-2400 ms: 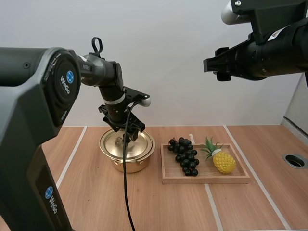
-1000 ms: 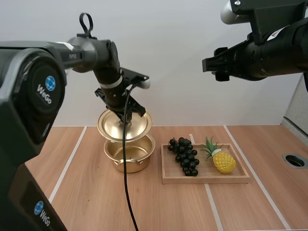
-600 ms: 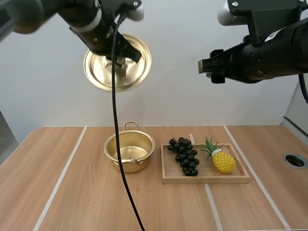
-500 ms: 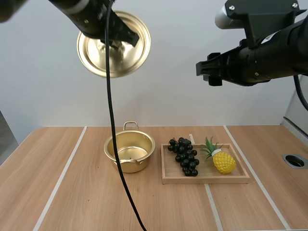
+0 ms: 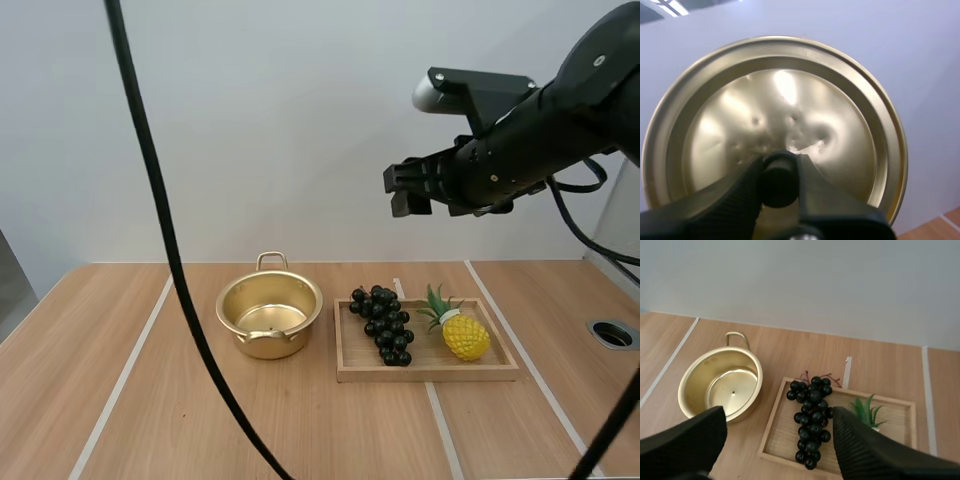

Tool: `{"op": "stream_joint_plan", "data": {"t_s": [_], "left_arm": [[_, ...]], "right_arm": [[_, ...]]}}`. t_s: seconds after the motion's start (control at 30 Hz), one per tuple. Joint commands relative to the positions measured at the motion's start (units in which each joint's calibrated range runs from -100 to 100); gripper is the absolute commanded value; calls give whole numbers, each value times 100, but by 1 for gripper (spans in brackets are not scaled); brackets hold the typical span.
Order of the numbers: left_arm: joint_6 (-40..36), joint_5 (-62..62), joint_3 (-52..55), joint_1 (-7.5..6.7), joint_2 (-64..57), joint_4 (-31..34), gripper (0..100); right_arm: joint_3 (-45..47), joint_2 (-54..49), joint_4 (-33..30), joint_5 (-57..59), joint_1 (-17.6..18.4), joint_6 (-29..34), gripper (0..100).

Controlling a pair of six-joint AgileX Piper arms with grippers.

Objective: Open the pot, put the grape inside, and close it

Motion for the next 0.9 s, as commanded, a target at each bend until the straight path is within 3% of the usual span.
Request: {"op": "stream_joint_plan", "data": {"t_s": [0.0, 0.13, 0.37, 0.53, 0.87], "left_arm": [[-169, -192, -308, -18, -129, -160, 0], [-169, -174, -665, -18, -170, -165, 0], [-148, -119, -854, -18, -170, -165, 0], [-148, -121, -854, -18, -155, -165, 0], [-139, -121, -854, -18, -143, -165, 0]], "right_arm": [[-39, 318, 224, 300, -18, -139, 100], [-39, 760, 416, 396, 59, -220, 100], [-39, 1325, -107, 180, 536, -42, 100], [-39, 1556, -549, -331, 541, -22, 100], [-39, 2467, -609, -650, 556, -22, 100]]}}
